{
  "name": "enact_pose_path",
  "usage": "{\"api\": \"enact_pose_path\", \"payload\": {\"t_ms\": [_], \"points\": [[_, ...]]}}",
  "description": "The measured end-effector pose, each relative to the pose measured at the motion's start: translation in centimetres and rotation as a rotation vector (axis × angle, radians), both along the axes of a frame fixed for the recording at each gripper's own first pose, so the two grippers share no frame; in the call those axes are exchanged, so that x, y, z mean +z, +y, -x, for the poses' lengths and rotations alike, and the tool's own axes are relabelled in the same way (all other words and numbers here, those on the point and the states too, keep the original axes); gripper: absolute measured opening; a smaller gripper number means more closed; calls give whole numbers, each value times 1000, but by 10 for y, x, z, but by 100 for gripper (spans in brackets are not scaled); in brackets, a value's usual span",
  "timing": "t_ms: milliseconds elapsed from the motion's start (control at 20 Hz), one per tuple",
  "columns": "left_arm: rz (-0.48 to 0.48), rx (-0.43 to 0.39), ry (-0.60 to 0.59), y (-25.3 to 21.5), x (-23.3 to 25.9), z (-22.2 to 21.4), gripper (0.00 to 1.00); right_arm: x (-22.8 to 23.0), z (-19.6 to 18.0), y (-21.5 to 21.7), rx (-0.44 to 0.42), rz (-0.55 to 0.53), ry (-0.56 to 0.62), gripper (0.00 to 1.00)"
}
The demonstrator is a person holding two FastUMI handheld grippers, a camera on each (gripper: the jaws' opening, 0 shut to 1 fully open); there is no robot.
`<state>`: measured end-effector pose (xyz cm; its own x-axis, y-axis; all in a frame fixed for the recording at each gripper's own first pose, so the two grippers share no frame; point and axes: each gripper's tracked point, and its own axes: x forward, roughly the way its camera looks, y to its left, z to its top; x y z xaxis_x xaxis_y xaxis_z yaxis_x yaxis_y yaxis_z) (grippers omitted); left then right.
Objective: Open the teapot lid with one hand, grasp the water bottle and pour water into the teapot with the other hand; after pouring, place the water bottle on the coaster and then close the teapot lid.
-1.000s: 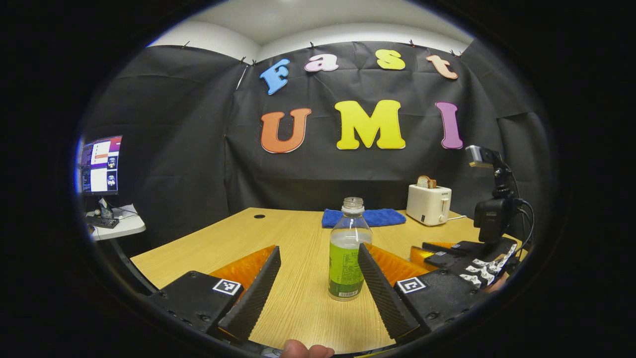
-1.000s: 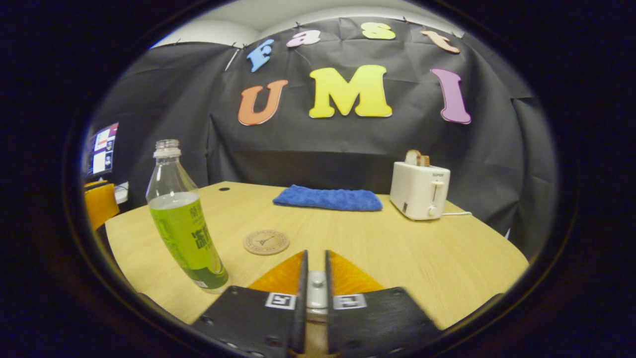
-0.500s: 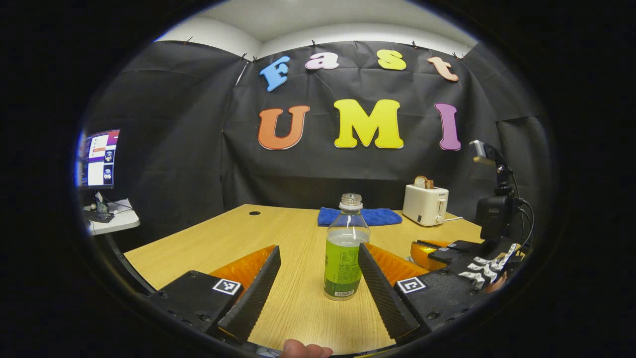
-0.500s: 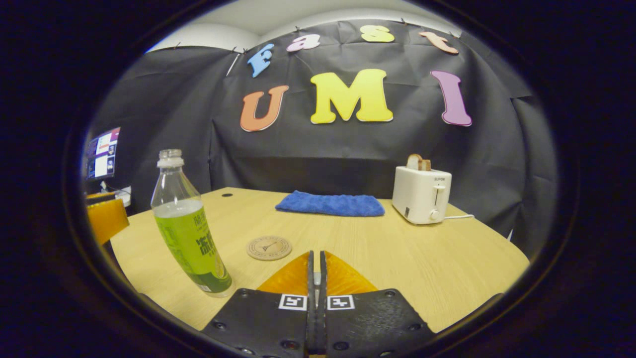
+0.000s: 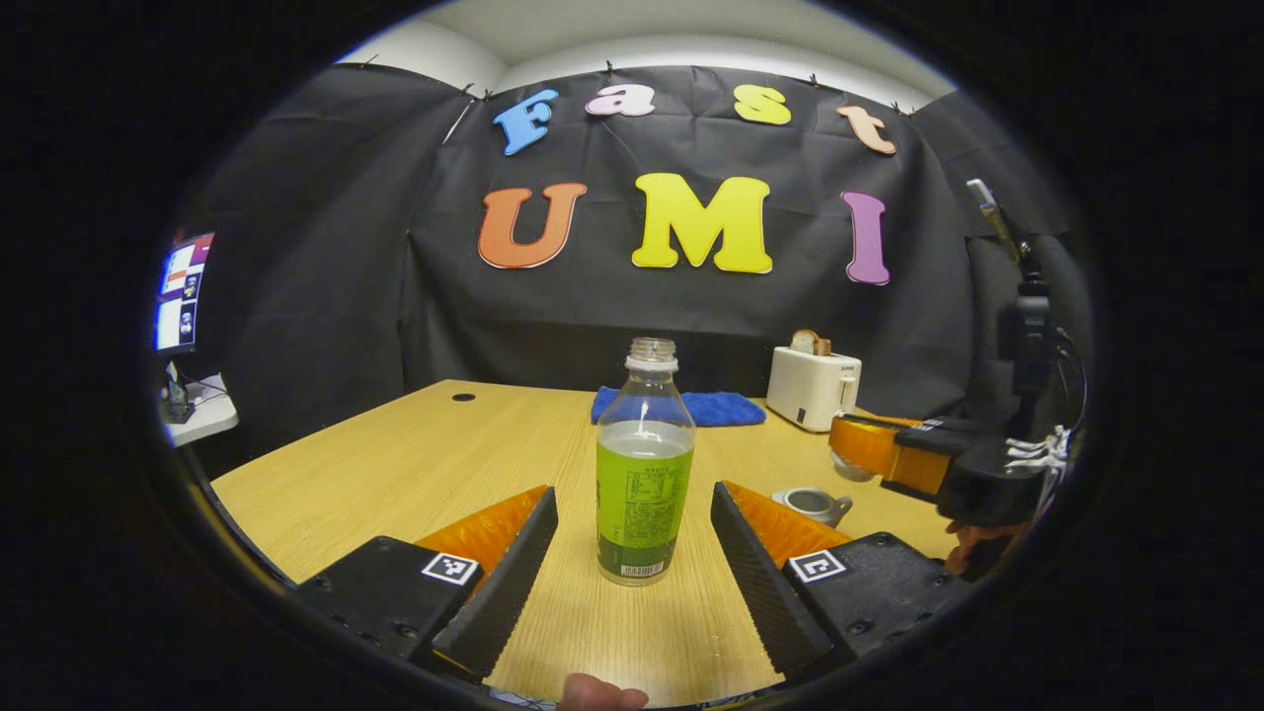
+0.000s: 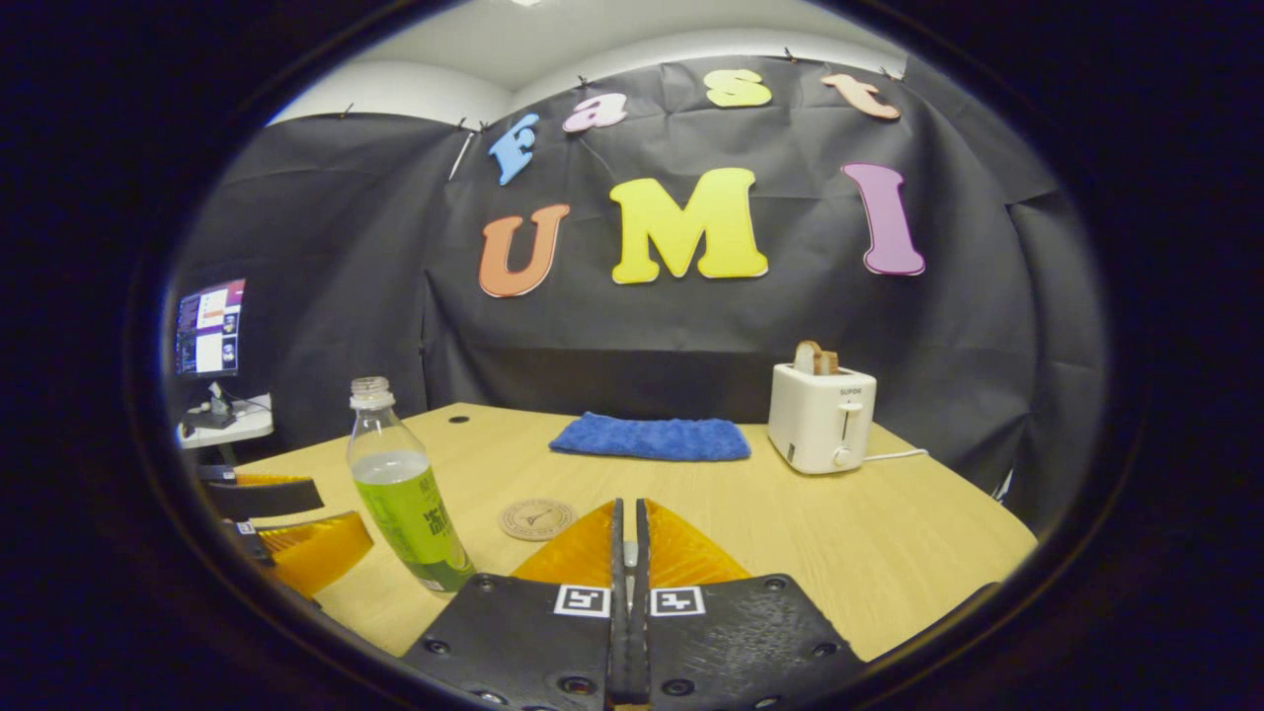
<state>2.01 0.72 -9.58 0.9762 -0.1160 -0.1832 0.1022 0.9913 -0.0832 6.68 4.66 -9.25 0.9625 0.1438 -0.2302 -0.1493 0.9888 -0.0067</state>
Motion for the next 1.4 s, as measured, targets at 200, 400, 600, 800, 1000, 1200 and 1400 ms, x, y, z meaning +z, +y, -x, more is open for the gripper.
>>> {"api": "enact_pose_path", "payload": {"t_ms": [200, 400, 600, 800, 1000, 1200, 1400], "points": [[1, 8, 31, -4, -17, -15, 98, 11, 18, -12, -6, 9, -22, 0], [7, 12, 51, -6, -31, -27, 98, 17, 27, -26, -30, -12, -27, 0], [0, 11, 77, -7, -41, -34, 98, 11, 29, -38, -52, -19, -12, 0], [-15, 12, 77, -7, -41, -38, 89, 7, 29, -45, -59, -27, 0, 0], [-49, 10, 92, -6, -40, -39, 78, 9, 32, -52, -65, -33, -8, 0], [-116, 46, 136, 8, -37, -36, 75, 10, 33, -56, -59, -43, -11, 0], [-286, 60, 111, 22, -16, -35, 73, 11, 37, -66, -63, -40, -13, 0]]}}
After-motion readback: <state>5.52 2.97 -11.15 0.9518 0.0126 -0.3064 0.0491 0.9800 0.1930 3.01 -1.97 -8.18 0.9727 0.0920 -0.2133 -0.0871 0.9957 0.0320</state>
